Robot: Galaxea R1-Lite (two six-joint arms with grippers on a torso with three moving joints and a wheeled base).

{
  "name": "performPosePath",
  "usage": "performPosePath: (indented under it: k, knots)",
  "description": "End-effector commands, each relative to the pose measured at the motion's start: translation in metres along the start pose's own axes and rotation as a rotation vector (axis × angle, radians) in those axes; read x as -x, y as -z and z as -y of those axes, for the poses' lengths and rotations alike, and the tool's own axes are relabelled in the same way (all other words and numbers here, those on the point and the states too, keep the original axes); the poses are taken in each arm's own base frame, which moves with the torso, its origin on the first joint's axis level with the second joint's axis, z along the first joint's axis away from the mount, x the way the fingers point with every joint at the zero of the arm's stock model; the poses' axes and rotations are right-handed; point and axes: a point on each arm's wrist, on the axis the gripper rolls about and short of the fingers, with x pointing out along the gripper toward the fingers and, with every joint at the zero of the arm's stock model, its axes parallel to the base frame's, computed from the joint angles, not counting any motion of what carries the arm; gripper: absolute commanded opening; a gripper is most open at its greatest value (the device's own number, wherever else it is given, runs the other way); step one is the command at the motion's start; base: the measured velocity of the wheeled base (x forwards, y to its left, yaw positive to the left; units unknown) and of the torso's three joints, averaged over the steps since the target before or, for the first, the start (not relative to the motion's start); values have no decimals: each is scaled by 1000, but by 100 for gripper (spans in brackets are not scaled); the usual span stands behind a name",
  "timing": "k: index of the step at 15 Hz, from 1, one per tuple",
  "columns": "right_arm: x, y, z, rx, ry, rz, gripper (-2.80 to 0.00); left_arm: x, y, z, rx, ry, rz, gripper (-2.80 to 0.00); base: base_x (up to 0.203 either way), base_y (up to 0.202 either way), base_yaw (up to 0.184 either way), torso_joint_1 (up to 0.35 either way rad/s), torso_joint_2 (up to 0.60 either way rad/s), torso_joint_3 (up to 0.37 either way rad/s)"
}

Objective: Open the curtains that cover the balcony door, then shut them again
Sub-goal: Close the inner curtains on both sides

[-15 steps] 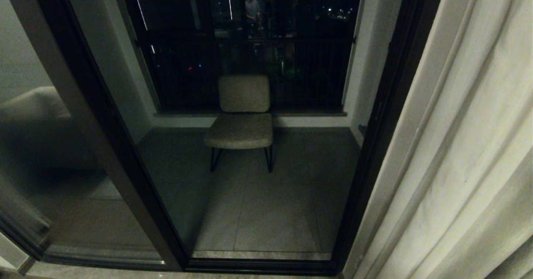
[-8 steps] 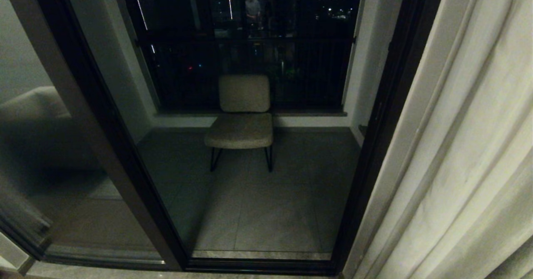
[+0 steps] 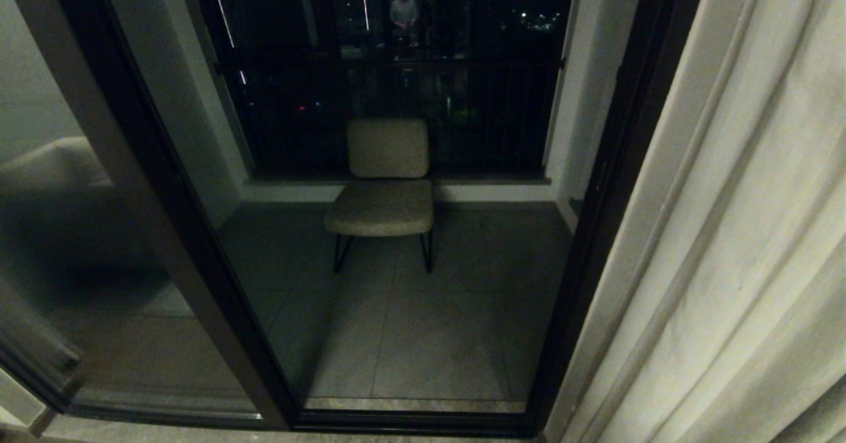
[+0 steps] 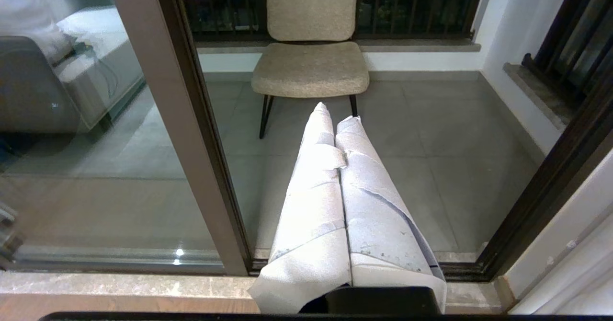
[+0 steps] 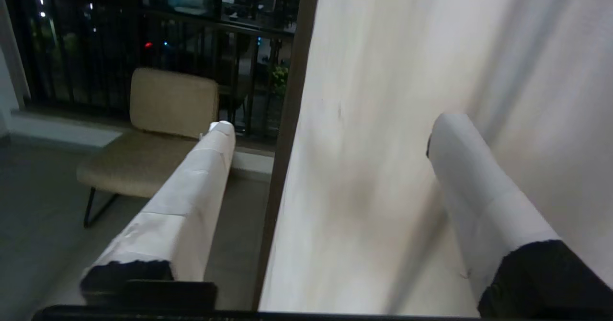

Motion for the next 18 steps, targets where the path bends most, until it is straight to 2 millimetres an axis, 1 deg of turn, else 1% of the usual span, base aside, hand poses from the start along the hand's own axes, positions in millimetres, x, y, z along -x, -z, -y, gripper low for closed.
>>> performPosePath:
  k: [1, 4, 8, 9, 10, 16, 18]
  knots:
    - [-56, 19, 0, -13, 4, -82, 0, 0, 0, 0, 0, 0, 1, -280, 0, 0, 0, 0, 0, 0]
    - [-103, 25, 8, -31, 41, -89, 0, 0, 0, 0, 0, 0, 1, -280, 0, 0, 0, 0, 0, 0]
    - [-156, 35, 22, -33, 85, -88, 0, 0, 0, 0, 0, 0, 1, -280, 0, 0, 0, 0, 0, 0]
    - [-166, 38, 25, -32, 94, -85, -131, 0, 0, 0, 0, 0, 1, -280, 0, 0, 0, 0, 0, 0]
    - [-171, 40, 27, -33, 93, -86, -280, 0, 0, 0, 0, 0, 1, -280, 0, 0, 0, 0, 0, 0]
    - [-170, 36, 27, -55, 94, -71, -280, 0, 0, 0, 0, 0, 1, -280, 0, 0, 0, 0, 0, 0]
    - [-167, 31, 27, -59, 93, -59, -280, 0, 0, 0, 0, 0, 1, -280, 0, 0, 0, 0, 0, 0]
